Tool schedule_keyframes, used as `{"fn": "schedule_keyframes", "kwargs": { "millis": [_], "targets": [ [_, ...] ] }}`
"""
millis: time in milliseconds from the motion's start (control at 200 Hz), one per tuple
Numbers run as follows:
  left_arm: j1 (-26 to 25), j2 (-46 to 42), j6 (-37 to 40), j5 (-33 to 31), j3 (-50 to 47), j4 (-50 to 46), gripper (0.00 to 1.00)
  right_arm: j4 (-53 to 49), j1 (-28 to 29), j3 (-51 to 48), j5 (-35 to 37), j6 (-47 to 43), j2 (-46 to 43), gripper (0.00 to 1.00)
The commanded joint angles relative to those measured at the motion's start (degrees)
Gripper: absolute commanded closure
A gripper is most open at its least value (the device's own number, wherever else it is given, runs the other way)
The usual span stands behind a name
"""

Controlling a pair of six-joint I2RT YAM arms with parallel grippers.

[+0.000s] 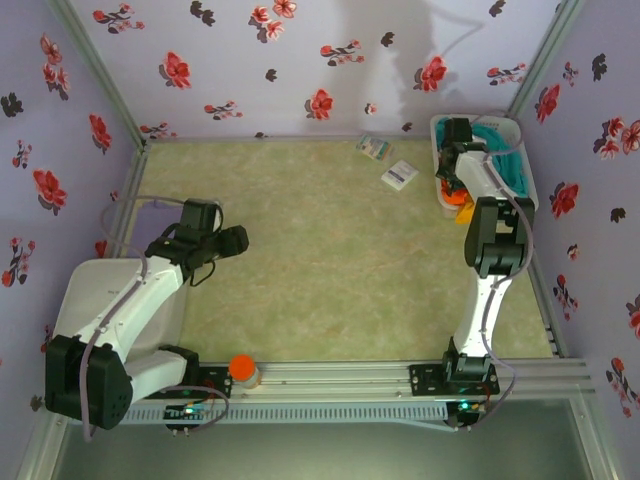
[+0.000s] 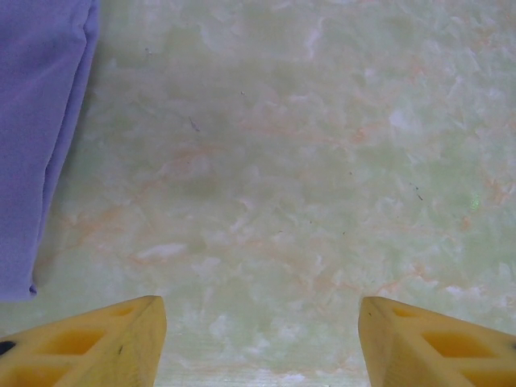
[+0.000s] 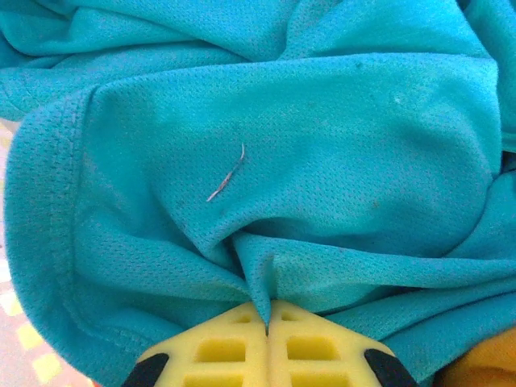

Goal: Fold and stack the t-shirts

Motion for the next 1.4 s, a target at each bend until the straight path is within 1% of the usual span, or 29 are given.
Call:
{"fn": "schedule_keyframes", "kwargs": {
  "millis": [0, 90, 215, 405, 550, 685, 990, 1085, 1155, 1300, 1345, 1395],
  "targets": [
    [-0.3, -1.1, -0.4, 0.6, -0.7, -0.4, 0.35, 3.1, 0.2, -2.6, -1.8, -0.1, -7.1, 1.0],
    [-0.3, -1.0, -0.7, 0.5, -0.8, -0.3, 0.34, 6.4, 1.1, -5.7, -0.9, -1.3, -11.6, 1.0],
    [-0.4, -1.0, -0.9, 0.7, -0.9, 0.2, 0.34, 11.7, 3.3, -10.6, 4.1, -3.7, -18.9, 1.0],
    [-0.3, -0.3, -0.9, 1.1, -0.4, 0.7, 0.34, 17.2, 5.4, -14.9, 11.2, -6.4, -27.5, 1.0],
    [-0.3, 0.6, -0.8, 2.4, 0.3, 1.5, 0.34, 20.8, 5.5, -16.5, 16.0, -8.2, -31.2, 1.0],
    [-0.3, 1.8, -1.3, 3.1, 0.5, 2.5, 0.34, 23.1, 5.5, -16.6, 16.4, -9.7, -33.7, 1.0],
    [-0.3, 2.5, -1.6, 4.3, 0.6, 3.2, 0.34, 27.8, 6.8, -15.4, 13.4, -13.8, -40.4, 1.0],
    [-0.3, 2.3, -1.6, 4.4, 0.5, 3.2, 0.34, 30.0, 7.0, -15.6, 6.7, -16.8, -43.0, 1.0],
    [-0.3, 2.3, -1.8, 4.6, 0.4, 3.5, 0.34, 31.8, 7.3, -16.4, 4.6, -17.3, -45.0, 1.0],
    [-0.4, 2.7, -1.9, 5.1, 0.5, 3.8, 0.34, 32.0, 9.0, -16.0, -0.1, -17.7, -48.8, 1.0],
    [-0.3, 2.9, -1.4, 5.2, 0.6, 3.8, 0.33, 31.7, 9.8, -15.9, -2.1, -17.7, -49.9, 1.0],
    [-0.3, 3.2, -0.3, 5.2, 1.0, 3.6, 0.33, 30.9, 11.2, -15.8, -5.8, -18.2, -50.9, 1.0]
  ]
}}
